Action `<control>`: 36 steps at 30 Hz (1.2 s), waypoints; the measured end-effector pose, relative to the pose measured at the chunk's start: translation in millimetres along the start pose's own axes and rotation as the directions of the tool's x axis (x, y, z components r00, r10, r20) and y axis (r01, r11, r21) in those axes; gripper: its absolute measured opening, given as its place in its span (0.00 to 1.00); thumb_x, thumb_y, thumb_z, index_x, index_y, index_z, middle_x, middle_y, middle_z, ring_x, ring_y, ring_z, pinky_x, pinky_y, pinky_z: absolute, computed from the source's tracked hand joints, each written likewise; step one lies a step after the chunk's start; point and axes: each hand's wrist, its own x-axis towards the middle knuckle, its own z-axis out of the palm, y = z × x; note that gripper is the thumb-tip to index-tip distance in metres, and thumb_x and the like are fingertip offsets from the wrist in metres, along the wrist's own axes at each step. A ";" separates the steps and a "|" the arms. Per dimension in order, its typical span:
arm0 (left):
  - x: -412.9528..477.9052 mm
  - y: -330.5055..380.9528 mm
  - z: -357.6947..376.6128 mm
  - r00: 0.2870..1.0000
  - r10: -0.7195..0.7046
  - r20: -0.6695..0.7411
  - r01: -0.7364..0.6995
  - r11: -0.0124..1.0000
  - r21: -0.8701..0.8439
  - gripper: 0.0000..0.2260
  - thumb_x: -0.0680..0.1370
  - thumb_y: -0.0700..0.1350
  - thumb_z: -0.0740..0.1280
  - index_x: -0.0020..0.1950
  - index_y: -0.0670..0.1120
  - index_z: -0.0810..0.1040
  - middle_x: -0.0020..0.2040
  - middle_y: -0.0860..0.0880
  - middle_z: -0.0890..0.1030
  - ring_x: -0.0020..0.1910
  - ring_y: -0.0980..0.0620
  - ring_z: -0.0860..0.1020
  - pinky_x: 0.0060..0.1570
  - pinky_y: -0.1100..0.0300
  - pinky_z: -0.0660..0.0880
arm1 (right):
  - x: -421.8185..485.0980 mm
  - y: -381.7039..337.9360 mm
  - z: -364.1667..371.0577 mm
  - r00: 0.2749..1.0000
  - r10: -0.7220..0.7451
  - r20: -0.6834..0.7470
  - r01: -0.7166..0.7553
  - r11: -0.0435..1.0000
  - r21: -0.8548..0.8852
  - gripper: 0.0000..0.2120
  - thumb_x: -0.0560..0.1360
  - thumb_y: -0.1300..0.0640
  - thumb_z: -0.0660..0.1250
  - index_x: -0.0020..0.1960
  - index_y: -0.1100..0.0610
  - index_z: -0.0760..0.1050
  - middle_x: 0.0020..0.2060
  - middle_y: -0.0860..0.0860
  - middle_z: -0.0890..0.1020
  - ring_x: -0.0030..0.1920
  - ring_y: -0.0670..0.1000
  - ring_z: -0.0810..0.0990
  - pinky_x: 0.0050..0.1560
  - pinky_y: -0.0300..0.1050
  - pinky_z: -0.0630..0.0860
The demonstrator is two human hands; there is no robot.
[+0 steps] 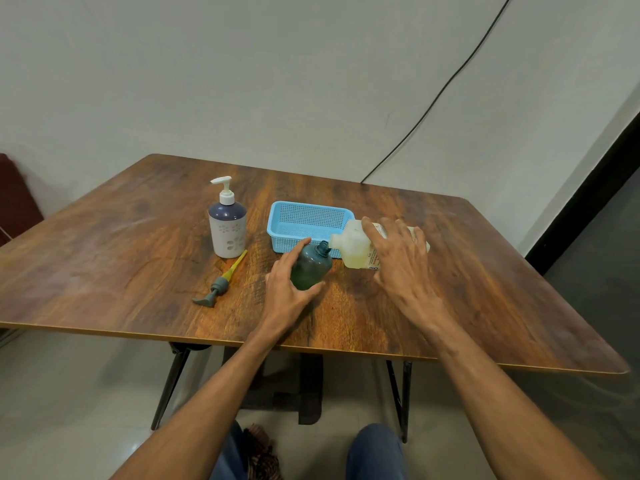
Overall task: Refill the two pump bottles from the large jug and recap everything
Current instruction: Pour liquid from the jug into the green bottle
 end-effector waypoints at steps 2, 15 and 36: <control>0.3 0.0 0.0 1.000 0.001 0.001 -0.001 1.000 -0.002 0.39 0.69 0.57 0.75 0.78 0.63 0.63 0.71 0.65 0.69 0.69 0.60 0.70 0.70 0.40 0.71 | 0.1 0.1 0.0 1.000 -0.002 0.000 0.002 1.000 -0.003 0.48 0.60 0.61 0.82 0.76 0.53 0.64 0.68 0.60 0.74 0.68 0.65 0.72 0.64 0.65 0.68; -0.4 1.7 -1.1 1.000 0.019 0.009 -0.019 1.000 0.005 0.39 0.68 0.59 0.74 0.77 0.66 0.62 0.68 0.76 0.65 0.68 0.62 0.69 0.70 0.40 0.71 | 0.6 -0.3 -1.6 1.000 0.006 0.012 -0.006 1.000 0.001 0.47 0.62 0.60 0.81 0.77 0.52 0.63 0.70 0.60 0.72 0.70 0.65 0.70 0.66 0.66 0.66; -0.6 1.4 0.2 1.000 -0.012 0.002 0.012 1.000 0.010 0.40 0.68 0.58 0.75 0.78 0.62 0.63 0.71 0.64 0.68 0.69 0.61 0.69 0.70 0.40 0.70 | 2.3 1.8 1.9 1.000 0.002 0.005 -0.001 0.999 -0.033 0.48 0.61 0.57 0.82 0.76 0.51 0.63 0.69 0.60 0.73 0.69 0.64 0.71 0.65 0.66 0.67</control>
